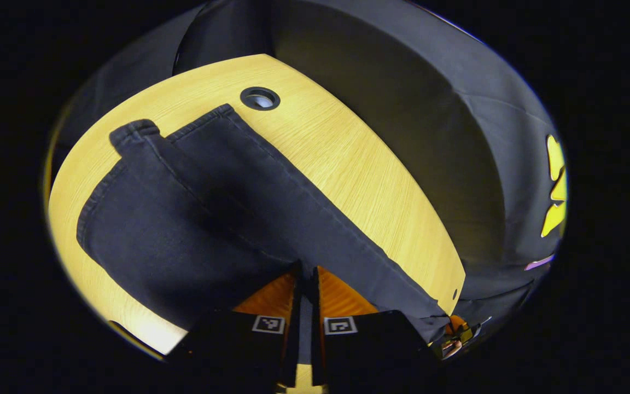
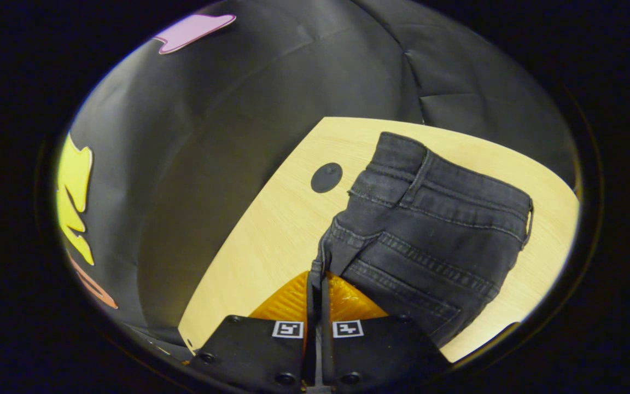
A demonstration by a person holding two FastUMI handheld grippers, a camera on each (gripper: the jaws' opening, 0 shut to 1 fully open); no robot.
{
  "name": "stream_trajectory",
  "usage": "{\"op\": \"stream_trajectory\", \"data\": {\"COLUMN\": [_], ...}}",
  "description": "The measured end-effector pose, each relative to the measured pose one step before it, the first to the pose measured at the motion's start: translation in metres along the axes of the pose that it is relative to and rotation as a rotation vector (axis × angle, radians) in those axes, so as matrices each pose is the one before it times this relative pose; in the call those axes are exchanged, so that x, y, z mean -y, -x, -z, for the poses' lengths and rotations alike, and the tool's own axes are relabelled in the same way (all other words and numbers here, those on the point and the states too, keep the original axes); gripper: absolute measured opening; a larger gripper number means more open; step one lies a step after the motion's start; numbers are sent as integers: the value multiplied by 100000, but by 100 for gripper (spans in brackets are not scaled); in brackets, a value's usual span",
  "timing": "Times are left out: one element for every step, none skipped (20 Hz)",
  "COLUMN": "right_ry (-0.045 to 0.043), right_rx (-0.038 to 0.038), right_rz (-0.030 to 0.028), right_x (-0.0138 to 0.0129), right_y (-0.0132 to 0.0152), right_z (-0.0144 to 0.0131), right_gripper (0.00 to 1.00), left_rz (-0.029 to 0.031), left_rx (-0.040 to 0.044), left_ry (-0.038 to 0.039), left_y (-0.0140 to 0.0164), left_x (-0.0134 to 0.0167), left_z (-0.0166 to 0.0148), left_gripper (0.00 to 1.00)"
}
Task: Grasp the waist and the cuffs of the jeans and fold them to make the two legs overlap; first hold the waist and fold one-third of the jeans toward the cuffs, then hold the cuffs and fold the remaining one-third in the same direction to finish folding.
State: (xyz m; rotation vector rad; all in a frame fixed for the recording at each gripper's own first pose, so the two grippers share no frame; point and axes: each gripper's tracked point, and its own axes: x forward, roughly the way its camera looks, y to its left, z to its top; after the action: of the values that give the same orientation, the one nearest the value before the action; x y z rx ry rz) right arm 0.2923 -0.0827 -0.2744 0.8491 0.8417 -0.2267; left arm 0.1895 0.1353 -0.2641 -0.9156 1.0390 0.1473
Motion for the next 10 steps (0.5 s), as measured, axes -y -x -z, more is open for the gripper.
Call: {"op": "stream_trajectory", "data": {"right_ry": [-270, 749, 2242, 3453, 4046, 4353, 4729, 4885, 5217, 5251], "right_rx": [-77, 75, 827, 1554, 1908, 2130, 2260, 3319, 4018, 4475], "right_rz": [-3085, -2251, -1460, -710, -1896, -1364, -464, -509, 383, 1943], "right_x": [-561, -742, -434, -401, -631, -765, -493, -198, 182, 550], "right_y": [-58, 139, 385, 810, 724, 841, 1170, 1202, 578, 944], "right_z": [40, -275, -128, -464, -535, -564, -763, -982, -1216, -1083], "right_gripper": [3, 21, 39, 57, 74, 92, 98, 98, 98, 98], "left_rz": [-181, -278, -2562, -363, 448, 136, 331, 651, 337, 1590], "left_rx": [1896, 4433, 5022, 3347, 3344, 4570, 6826, 8572, 8462, 8664], "left_ry": [-2656, -3494, -4631, -4220, -2951, -3712, -5573, -7061, -6748, -5116], "left_y": [292, 468, 649, 594, 1015, 1197, 1268, 1628, 1587, 1624], "left_x": [-47, 79, -271, 90, 373, 542, 641, 849, 797, 989], "left_z": [-362, -777, -945, -835, -884, -1151, -1703, -2230, -2412, -2599], "left_gripper": [7, 38, 69, 99, 98, 98, 98, 98, 98, 98]}}
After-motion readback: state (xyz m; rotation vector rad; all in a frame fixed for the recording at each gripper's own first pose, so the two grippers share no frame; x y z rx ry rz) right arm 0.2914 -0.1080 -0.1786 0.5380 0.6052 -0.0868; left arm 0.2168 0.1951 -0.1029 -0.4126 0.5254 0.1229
